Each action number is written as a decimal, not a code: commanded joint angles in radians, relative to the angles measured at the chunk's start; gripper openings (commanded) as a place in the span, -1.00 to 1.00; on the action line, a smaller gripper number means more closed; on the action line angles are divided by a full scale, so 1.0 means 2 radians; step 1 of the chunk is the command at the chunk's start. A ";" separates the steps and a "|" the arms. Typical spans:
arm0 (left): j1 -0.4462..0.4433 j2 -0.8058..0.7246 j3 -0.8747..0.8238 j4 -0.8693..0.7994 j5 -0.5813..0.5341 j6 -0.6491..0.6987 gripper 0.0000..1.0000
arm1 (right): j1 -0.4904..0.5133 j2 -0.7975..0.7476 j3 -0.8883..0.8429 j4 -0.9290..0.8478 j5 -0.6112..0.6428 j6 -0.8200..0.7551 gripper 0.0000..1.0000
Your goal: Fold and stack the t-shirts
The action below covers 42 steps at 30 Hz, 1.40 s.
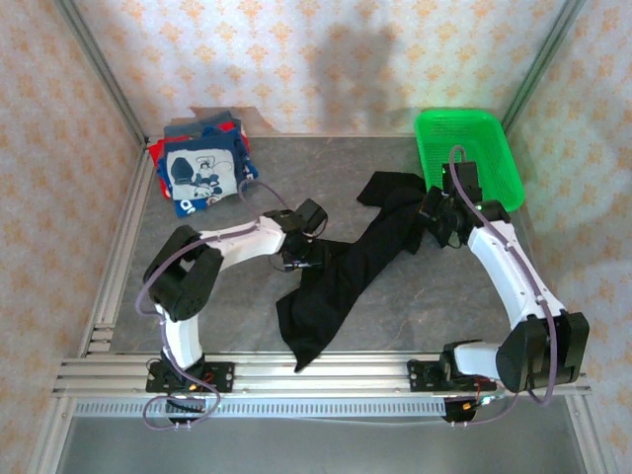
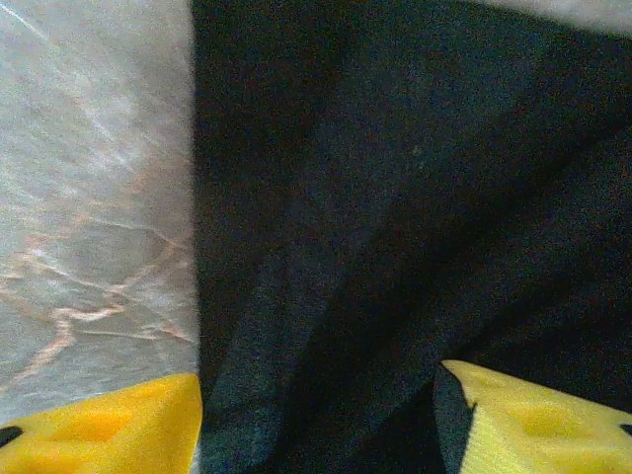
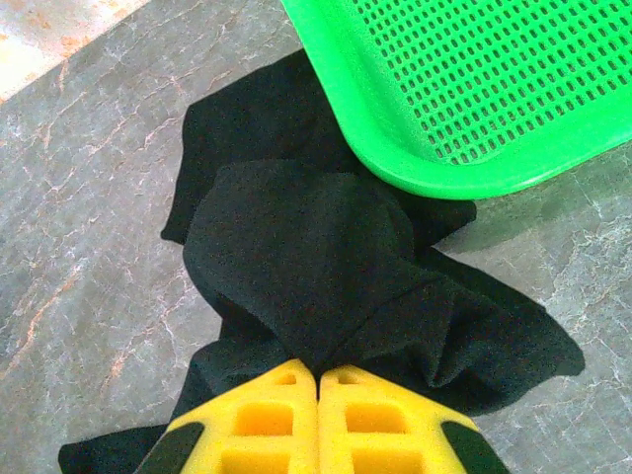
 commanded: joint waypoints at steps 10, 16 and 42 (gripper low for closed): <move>0.007 0.083 0.077 -0.096 -0.097 0.034 -0.98 | -0.004 0.023 -0.003 -0.049 -0.024 -0.006 -1.00; 0.084 -0.024 0.064 -0.115 -0.182 0.085 -1.00 | -0.004 0.004 0.046 -0.146 -0.048 -0.016 -1.00; 0.089 -0.081 0.027 -0.072 -0.220 0.167 -1.00 | -0.003 0.075 0.048 -0.254 -0.091 -0.048 -1.00</move>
